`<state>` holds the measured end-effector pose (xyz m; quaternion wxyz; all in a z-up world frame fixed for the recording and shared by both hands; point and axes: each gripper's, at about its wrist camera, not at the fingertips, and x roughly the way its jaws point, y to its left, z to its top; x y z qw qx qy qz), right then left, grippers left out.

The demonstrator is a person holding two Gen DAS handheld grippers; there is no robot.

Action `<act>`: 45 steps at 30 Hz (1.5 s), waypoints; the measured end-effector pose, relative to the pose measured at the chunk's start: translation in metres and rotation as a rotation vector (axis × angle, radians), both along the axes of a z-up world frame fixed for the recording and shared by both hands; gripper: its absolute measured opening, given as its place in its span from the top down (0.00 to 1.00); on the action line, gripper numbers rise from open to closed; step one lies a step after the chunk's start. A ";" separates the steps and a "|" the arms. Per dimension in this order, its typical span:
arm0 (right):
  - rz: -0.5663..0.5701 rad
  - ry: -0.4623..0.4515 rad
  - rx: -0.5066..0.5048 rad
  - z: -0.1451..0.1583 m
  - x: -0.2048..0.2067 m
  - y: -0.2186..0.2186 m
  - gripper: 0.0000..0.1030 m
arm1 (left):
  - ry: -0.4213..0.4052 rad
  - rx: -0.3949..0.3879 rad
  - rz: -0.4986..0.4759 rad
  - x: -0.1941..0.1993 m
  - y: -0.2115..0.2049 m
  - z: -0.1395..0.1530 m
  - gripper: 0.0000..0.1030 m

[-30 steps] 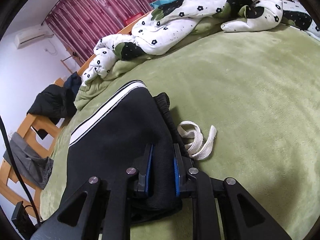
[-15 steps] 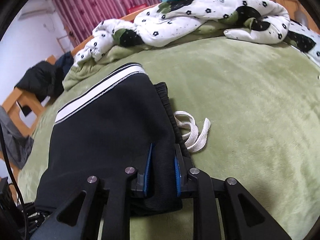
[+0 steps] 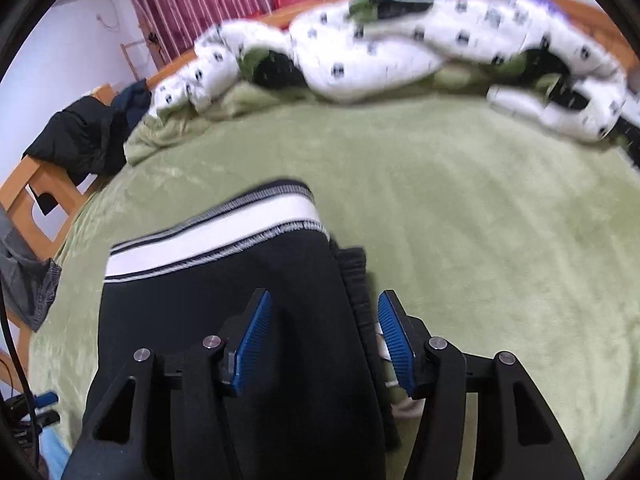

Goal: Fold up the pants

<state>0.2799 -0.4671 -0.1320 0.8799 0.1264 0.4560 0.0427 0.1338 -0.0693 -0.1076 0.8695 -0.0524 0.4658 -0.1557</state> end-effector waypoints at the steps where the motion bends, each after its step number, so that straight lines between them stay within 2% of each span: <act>1: -0.002 0.024 0.004 -0.007 0.005 -0.001 0.47 | -0.006 -0.007 -0.005 0.007 -0.002 0.001 0.52; 3: 0.011 0.037 0.046 -0.023 0.008 -0.006 0.41 | -0.021 -0.031 -0.021 0.026 -0.009 -0.003 0.52; 5: 0.032 0.025 0.062 -0.029 0.005 -0.008 0.41 | -0.012 -0.045 -0.019 0.044 -0.015 -0.012 0.52; 8: 0.054 0.022 0.029 -0.032 0.005 -0.003 0.41 | 0.025 -0.082 -0.016 0.076 -0.026 -0.033 0.52; 11: 0.103 0.050 -0.027 -0.035 0.014 0.012 0.40 | 0.098 -0.107 0.011 0.108 -0.032 -0.060 0.52; 13: 0.121 0.070 -0.006 -0.037 0.019 0.010 0.39 | 0.136 -0.184 0.018 0.119 -0.030 -0.075 0.51; 15: 0.125 0.090 0.079 -0.043 0.020 0.000 0.39 | 0.133 -0.266 0.024 0.120 -0.026 -0.081 0.52; 18: 0.142 0.101 0.185 -0.052 0.021 -0.012 0.38 | 0.169 -0.321 0.018 0.126 -0.024 -0.088 0.61; 19: 0.138 0.107 0.216 -0.053 0.021 -0.015 0.38 | 0.199 -0.371 0.043 0.128 -0.020 -0.090 0.69; 21: 0.109 0.115 0.245 -0.053 0.019 -0.018 0.39 | 0.234 -0.421 0.074 0.131 -0.015 -0.089 0.80; 22: 0.096 0.105 0.230 -0.048 0.016 -0.016 0.44 | 0.224 -0.425 0.085 0.130 -0.014 -0.085 0.85; 24: 0.070 0.076 0.194 -0.030 0.007 -0.010 0.55 | 0.151 -0.377 0.083 0.124 -0.018 -0.064 0.88; 25: 0.051 0.055 0.209 -0.020 0.001 -0.009 0.69 | 0.131 -0.349 0.055 0.124 -0.021 -0.057 0.88; 26: 0.024 0.040 0.266 -0.011 -0.005 -0.011 0.77 | 0.114 -0.344 0.028 0.124 -0.021 -0.048 0.88; 28: -0.019 0.023 0.310 0.004 -0.017 -0.003 0.79 | 0.107 -0.384 0.017 0.126 -0.010 -0.037 0.89; 30: -0.027 0.014 0.276 0.015 -0.025 0.017 0.79 | 0.084 -0.394 0.021 0.124 0.006 -0.025 0.89; 31: -0.024 0.012 0.289 0.017 -0.028 0.025 0.80 | 0.071 -0.390 0.022 0.122 0.014 -0.020 0.89; 34: 0.017 -0.005 0.372 0.025 -0.039 0.064 0.80 | 0.034 -0.350 0.058 0.109 0.061 -0.001 0.90; 37: 0.077 -0.052 0.406 0.022 -0.046 0.107 0.80 | 0.017 -0.257 0.110 0.106 0.092 0.005 0.90; 39: 0.092 -0.041 0.415 0.005 -0.046 0.130 0.80 | 0.013 -0.186 0.122 0.106 0.111 -0.001 0.90; 42: 0.042 -0.041 0.250 -0.030 -0.045 0.147 0.74 | 0.113 -0.215 0.127 0.118 0.126 -0.038 0.85; 43: 0.042 -0.042 0.262 -0.036 -0.047 0.144 0.71 | 0.135 -0.218 0.130 0.121 0.125 -0.048 0.79; 45: 0.034 -0.008 0.354 -0.042 -0.047 0.130 0.70 | 0.141 -0.197 0.135 0.120 0.121 -0.064 0.66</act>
